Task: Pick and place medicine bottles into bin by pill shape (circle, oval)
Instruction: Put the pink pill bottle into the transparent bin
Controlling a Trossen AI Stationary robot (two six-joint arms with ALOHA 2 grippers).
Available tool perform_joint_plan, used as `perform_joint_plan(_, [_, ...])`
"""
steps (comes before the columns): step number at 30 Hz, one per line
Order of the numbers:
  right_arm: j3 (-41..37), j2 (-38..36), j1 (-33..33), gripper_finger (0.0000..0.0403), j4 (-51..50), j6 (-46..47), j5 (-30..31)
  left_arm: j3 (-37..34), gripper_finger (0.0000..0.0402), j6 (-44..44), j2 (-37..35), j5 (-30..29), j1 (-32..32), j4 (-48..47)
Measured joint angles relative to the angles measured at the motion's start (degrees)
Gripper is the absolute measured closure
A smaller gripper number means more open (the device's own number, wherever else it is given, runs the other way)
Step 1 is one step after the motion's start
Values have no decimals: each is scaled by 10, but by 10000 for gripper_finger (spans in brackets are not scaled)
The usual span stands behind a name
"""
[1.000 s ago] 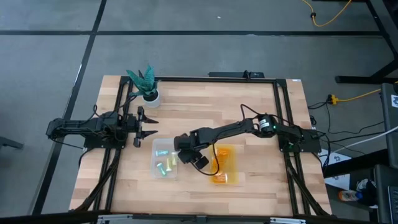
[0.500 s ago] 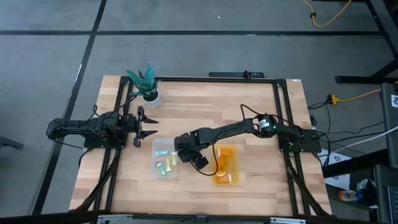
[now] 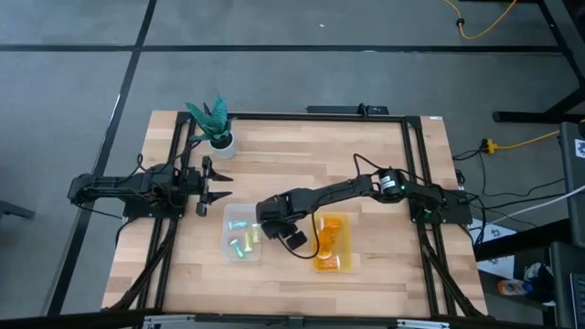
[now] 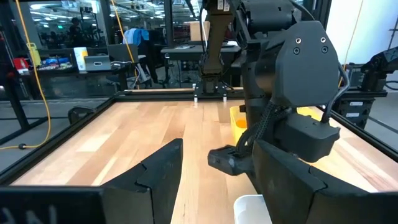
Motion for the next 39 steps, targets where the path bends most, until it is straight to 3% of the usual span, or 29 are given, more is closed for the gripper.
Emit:
perform_joint_plan(6, [73,0,-1,278,-105,22,13,0,211,0,0,0,0,0])
perform_joint_plan(14, [196,-1,-5,282,-264,66,131,0,211,0,0,0,0,0])
perform_joint_plan(18, [230,-1,-7,277,-223,59,128,0,211,-1,0,0,0,0])
perform_joint_plan(24, [230,-1,-12,279,-88,29,27,0,211,-2,0,0,0,0])
perform_joint_plan(31, [225,-1,-13,273,23,26,25,0,211,-2,0,1,0,0])
perform_joint_plan(39, [225,-1,-13,273,51,26,25,0,211,-2,0,1,0,0])
